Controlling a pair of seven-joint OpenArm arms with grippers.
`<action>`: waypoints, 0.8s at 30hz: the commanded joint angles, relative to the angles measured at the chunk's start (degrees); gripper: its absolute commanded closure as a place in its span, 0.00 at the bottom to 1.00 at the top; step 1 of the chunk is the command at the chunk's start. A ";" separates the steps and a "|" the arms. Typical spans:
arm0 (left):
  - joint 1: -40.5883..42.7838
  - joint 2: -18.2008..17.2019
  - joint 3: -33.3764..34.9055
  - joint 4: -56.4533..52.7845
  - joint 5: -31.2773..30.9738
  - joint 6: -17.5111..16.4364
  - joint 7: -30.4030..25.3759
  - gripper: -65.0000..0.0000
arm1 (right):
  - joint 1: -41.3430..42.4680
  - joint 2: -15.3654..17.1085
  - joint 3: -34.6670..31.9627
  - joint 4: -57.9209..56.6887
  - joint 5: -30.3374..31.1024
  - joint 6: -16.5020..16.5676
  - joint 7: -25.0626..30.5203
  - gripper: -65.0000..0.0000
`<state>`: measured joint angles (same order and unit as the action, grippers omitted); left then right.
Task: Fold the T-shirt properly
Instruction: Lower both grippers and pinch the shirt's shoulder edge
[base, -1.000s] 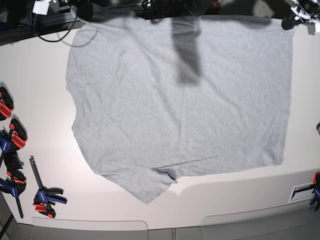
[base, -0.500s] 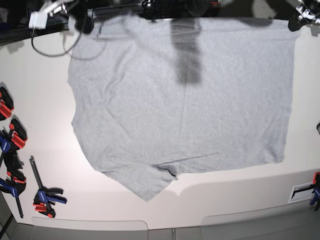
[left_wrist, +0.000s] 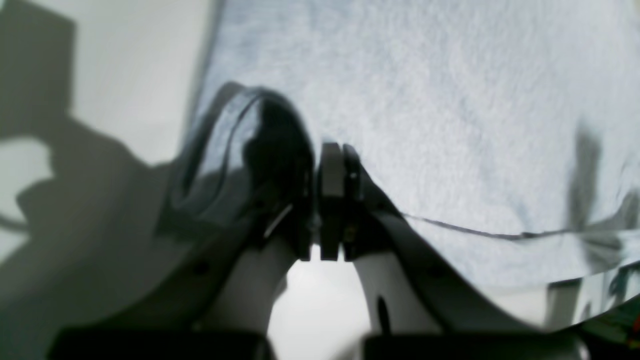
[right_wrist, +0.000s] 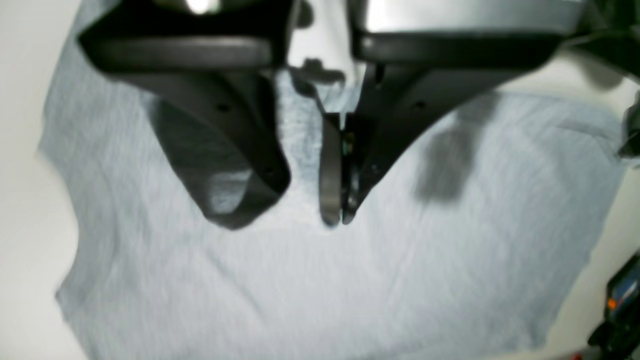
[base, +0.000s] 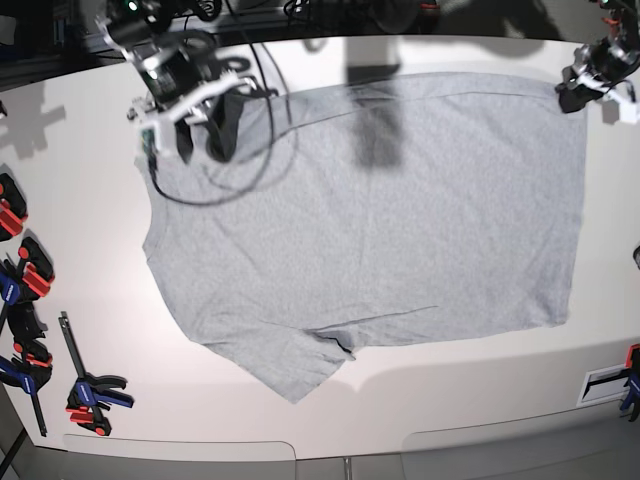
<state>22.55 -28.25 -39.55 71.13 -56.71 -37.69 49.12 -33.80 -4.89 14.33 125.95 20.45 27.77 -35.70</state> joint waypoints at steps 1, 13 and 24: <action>-0.79 -1.29 0.63 0.74 0.48 0.28 -1.81 1.00 | 1.01 0.31 -1.57 -0.15 -0.72 -0.02 1.92 1.00; -7.02 -1.49 3.32 0.74 13.75 7.98 -10.25 1.00 | 17.66 1.07 -9.05 -24.15 -11.30 -2.91 5.16 1.00; -7.65 -1.46 3.26 0.74 15.37 12.31 -15.47 1.00 | 23.52 1.05 -9.05 -25.03 -12.98 -6.88 6.03 1.00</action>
<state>15.25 -28.25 -35.90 71.18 -40.64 -25.26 35.38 -11.27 -3.79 5.34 99.85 6.81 20.93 -31.81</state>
